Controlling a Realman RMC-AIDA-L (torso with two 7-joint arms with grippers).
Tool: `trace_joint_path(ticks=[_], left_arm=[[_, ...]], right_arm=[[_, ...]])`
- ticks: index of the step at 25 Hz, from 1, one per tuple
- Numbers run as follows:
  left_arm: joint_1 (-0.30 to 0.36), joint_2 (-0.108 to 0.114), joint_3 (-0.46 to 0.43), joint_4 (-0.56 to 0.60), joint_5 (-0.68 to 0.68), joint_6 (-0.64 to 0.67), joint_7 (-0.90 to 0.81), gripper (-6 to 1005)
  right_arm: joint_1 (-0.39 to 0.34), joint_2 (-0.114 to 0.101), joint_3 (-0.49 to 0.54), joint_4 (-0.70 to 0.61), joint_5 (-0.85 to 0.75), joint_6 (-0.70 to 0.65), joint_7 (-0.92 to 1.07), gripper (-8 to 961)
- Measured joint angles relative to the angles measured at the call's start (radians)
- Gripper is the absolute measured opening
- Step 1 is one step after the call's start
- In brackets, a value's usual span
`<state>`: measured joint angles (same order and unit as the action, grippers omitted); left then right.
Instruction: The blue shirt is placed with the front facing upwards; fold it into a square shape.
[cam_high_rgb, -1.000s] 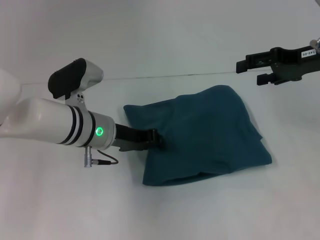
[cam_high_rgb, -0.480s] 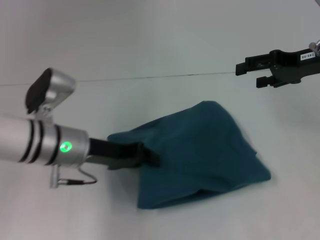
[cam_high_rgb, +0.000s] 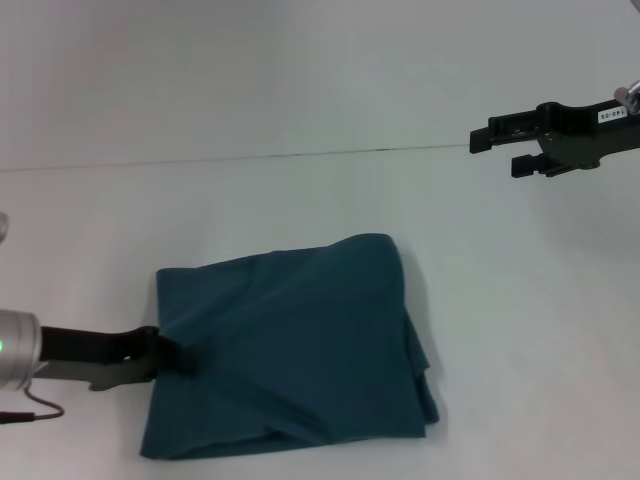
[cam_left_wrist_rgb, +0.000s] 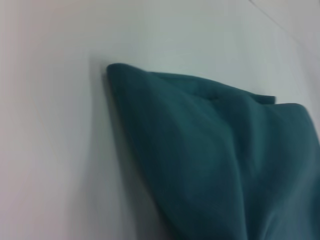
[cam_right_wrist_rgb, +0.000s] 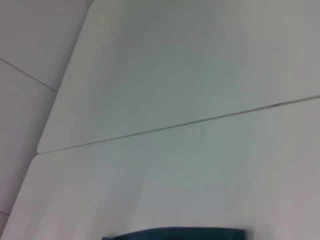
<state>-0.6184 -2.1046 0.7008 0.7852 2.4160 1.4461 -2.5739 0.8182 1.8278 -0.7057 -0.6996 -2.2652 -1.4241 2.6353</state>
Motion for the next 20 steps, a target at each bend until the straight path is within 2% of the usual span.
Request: trace_joint_path(ticks=[10, 16, 19, 20], left_arm=[[-0.014, 0.016, -0.038, 0.013, 0.071, 0.033, 0.009, 189], [0.009, 0.019, -0.045, 0.115, 0.096, 0.108, 0.009, 226], [0.031, 0.018, -0.08, 0.197, 0.091, 0.146, 0.002, 245], [0.037, 0.017, -0.102, 0.225, 0.084, 0.157, -0.003, 290]], right_arm=[[-0.002, 0.002, -0.001, 0.001, 0.001, -0.004, -0.006, 942], [-0.003, 0.001, 0.006, 0.001, 0.001, -0.005, -0.012, 941], [-0.004, 0.001, 0.006, 0.002, 0.001, -0.005, -0.012, 941], [-0.004, 0.001, 0.006, 0.002, 0.001, -0.005, -0.012, 941]])
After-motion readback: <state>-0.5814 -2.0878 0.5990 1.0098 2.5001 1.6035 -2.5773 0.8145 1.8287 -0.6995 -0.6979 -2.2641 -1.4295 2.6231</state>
